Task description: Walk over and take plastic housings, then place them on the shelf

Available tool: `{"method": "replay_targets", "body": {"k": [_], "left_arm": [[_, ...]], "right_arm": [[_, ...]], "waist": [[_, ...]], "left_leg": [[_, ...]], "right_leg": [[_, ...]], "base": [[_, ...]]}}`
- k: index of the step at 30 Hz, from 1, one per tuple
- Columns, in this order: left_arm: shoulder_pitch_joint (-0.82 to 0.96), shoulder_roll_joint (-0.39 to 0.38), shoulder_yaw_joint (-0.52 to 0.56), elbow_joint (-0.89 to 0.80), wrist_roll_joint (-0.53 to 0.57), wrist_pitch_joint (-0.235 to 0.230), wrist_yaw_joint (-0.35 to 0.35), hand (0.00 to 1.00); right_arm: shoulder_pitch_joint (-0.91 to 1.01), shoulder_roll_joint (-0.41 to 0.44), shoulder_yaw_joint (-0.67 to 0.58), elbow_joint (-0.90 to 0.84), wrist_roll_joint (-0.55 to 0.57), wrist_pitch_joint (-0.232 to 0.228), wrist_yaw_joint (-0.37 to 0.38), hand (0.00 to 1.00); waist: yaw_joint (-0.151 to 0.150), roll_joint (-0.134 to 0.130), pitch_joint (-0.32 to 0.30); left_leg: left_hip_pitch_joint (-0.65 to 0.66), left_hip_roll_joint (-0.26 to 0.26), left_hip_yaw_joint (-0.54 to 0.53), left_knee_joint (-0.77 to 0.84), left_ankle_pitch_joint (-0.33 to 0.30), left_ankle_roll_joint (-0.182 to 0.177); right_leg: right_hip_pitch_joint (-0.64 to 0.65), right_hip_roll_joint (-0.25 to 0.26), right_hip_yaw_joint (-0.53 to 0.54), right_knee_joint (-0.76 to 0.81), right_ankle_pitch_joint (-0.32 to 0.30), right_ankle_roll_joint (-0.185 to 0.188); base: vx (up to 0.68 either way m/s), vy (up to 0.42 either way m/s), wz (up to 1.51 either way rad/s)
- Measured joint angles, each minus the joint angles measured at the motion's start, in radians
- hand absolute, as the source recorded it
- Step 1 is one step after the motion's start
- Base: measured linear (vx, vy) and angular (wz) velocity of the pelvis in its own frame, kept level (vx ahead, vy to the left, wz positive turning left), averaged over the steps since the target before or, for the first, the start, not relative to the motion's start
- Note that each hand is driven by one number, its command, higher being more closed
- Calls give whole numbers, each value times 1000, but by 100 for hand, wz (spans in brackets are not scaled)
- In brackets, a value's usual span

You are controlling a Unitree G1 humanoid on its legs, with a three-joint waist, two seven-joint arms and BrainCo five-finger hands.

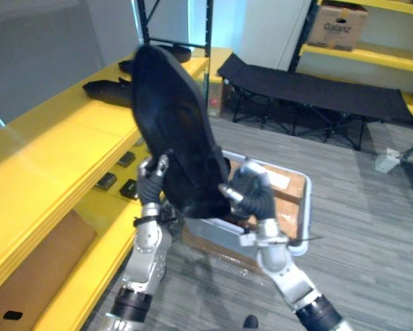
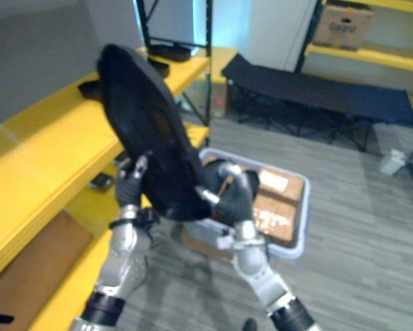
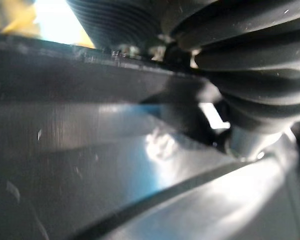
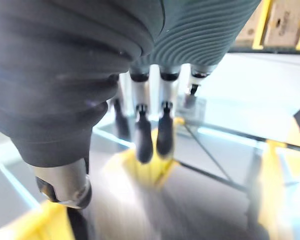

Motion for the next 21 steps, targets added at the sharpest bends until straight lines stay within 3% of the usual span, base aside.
{"method": "replay_targets", "body": {"k": [2,5,8,12,17,21], "left_arm": [[43,8,95,-18,100,0,61,100],[93,18,179,-49,195,0,117,100],[110,17,216,-72,249,-1,136,100],[183,1,231,-100,237,-36,131,100],[300,-101,221,-122,152,-79,116,100],[332,-104,220,-122,136,-88,125,100]], "right_arm": [[49,-7,-175,-64,37,-23,18,0],[113,-4,-301,-96,112,-70,43,0],[162,30,-382,-96,230,-67,95,0],[281,106,-405,22,317,41,174,0],[412,166,-388,415,293,256,190,0],[423,179,-395,504,267,269,168,0]], "waist": [[-3,-4,-2],[-16,0,-3],[-32,0,-3],[-56,7,-6],[-54,24,-11],[-53,42,-11]], "left_leg": [[4,3,14,-8,-5,0],[20,7,32,-23,-6,-1],[23,11,39,-26,-5,-3],[36,14,52,-37,-6,-5],[38,17,68,-58,-6,-5],[37,17,56,-59,-6,-5]], "right_leg": [[-4,3,8,0,-13,-7],[-9,8,24,0,-14,-7],[-11,12,29,0,-13,-6],[-14,18,47,0,-10,-2],[-26,20,56,0,-11,-1],[-23,18,48,0,-16,5]], "base": [[-33,7,-15],[1,5,-19],[10,8,-7],[18,14,-12],[2,5,-5],[-18,1,3]]}}
